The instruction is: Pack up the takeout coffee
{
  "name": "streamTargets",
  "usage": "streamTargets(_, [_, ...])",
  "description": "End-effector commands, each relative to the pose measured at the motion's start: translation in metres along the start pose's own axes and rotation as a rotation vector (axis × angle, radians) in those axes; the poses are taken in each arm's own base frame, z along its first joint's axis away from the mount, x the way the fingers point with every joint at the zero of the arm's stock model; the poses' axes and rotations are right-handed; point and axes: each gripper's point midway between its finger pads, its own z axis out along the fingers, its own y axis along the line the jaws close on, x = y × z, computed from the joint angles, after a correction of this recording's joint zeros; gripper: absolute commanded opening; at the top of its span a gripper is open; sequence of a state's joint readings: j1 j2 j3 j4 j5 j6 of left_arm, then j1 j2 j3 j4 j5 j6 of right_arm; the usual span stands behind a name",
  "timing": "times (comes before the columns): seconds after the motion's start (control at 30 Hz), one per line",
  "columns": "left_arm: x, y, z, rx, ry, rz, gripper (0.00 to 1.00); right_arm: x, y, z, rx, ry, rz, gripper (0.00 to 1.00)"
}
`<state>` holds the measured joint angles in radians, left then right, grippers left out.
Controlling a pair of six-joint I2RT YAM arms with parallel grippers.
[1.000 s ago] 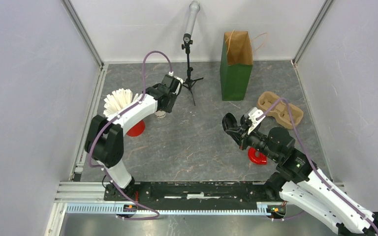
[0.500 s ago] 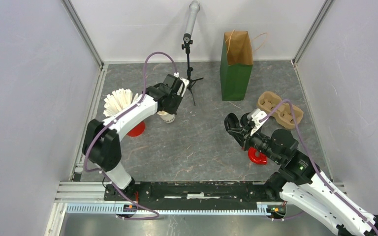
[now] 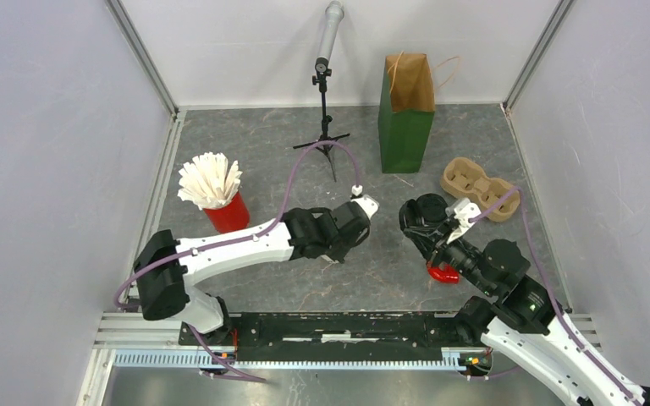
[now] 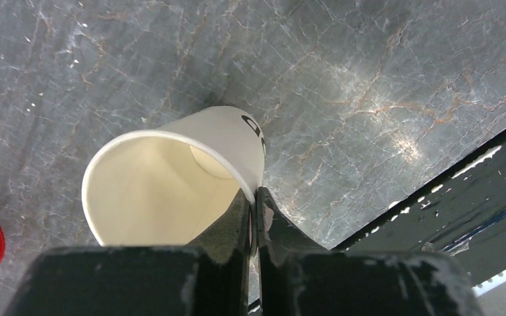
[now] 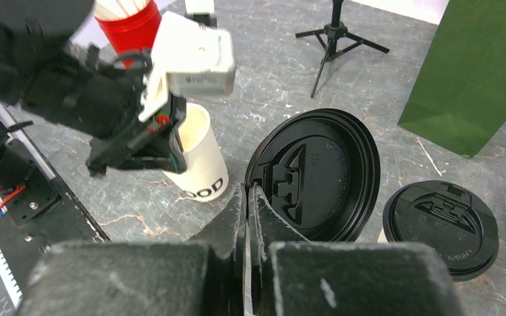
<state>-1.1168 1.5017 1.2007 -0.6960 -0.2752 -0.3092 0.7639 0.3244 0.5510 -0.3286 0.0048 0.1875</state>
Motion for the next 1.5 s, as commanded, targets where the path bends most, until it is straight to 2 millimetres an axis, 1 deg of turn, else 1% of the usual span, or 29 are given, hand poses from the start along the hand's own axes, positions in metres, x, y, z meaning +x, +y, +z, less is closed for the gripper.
streamTargets(0.0, [-0.005,-0.008,0.006,-0.073,-0.06,-0.096,0.11,-0.009,-0.003,-0.009,0.025,-0.052,0.042,0.0])
streamTargets(0.1, [0.0,-0.019,0.013,-0.058,-0.046,-0.091,0.15,-0.009,-0.003,-0.011,0.027,-0.051,0.044,0.0])
streamTargets(0.17, [0.001,-0.024,0.014,-0.049,-0.042,-0.087,0.17,-0.009,-0.003,-0.012,0.029,-0.044,0.046,0.0])
streamTargets(0.2, [-0.001,-0.027,0.013,-0.041,-0.044,-0.092,0.2,-0.008,-0.003,-0.012,0.029,-0.04,0.047,0.0])
streamTargets(0.27, [-0.005,-0.031,0.01,-0.02,-0.051,-0.094,0.29,-0.007,-0.002,-0.011,0.025,-0.037,0.053,0.0])
streamTargets(0.37, [-0.018,-0.035,-0.001,0.011,-0.085,-0.091,0.38,-0.007,0.003,-0.01,0.0,-0.04,0.063,0.0])
streamTargets(0.5, [-0.047,-0.038,-0.028,0.06,-0.171,-0.095,0.44,-0.005,0.004,-0.008,-0.01,-0.034,0.061,0.0])
streamTargets(0.63, [-0.076,-0.025,-0.063,0.053,-0.292,-0.09,0.51,-0.006,0.019,-0.007,-0.101,-0.03,0.034,0.0])
streamTargets(0.73, [-0.091,-0.015,-0.091,0.061,-0.395,-0.047,0.55,-0.003,0.031,-0.005,-0.173,-0.001,0.008,0.0])
streamTargets(0.8, [-0.094,-0.015,-0.107,0.112,-0.459,0.031,0.58,0.0,0.041,-0.003,-0.236,0.024,-0.012,0.0])
streamTargets(0.87, [-0.084,-0.026,-0.12,0.224,-0.521,0.197,0.61,0.004,0.051,-0.001,-0.298,0.053,-0.018,0.0])
streamTargets(0.9, [-0.079,-0.029,-0.13,0.271,-0.564,0.287,0.61,0.006,0.057,-0.002,-0.333,0.066,-0.018,0.0])
streamTargets(0.93, [-0.069,-0.036,-0.136,0.332,-0.593,0.366,0.61,0.007,0.062,-0.001,-0.36,0.077,-0.014,0.0])
streamTargets(0.97, [-0.062,-0.04,-0.146,0.381,-0.644,0.447,0.65,0.008,0.069,-0.002,-0.405,0.085,-0.011,0.0])
streamTargets(1.0, [-0.051,-0.046,-0.152,0.44,-0.691,0.559,0.68,0.011,0.077,-0.003,-0.457,0.096,-0.006,0.0])
streamTargets(1.1, [-0.03,-0.049,-0.164,0.488,-0.802,0.734,0.77,0.018,0.098,-0.006,-0.59,0.138,0.02,0.0])
streamTargets(1.13, [-0.027,-0.046,-0.166,0.478,-0.827,0.771,0.8,0.018,0.106,-0.008,-0.643,0.142,0.036,0.0])
streamTargets(1.23, [-0.021,-0.046,-0.168,0.475,-0.848,0.861,0.82,0.019,0.124,-0.014,-0.767,0.153,0.085,0.01])
streamTargets(1.33, [-0.018,-0.054,-0.163,0.508,-0.838,0.941,0.82,0.016,0.127,-0.012,-0.786,0.148,0.105,0.01])
streamTargets(1.47, [-0.025,-0.059,-0.148,0.494,-0.806,1.008,0.82,0.016,0.133,-0.014,-0.832,0.163,0.121,0.01])
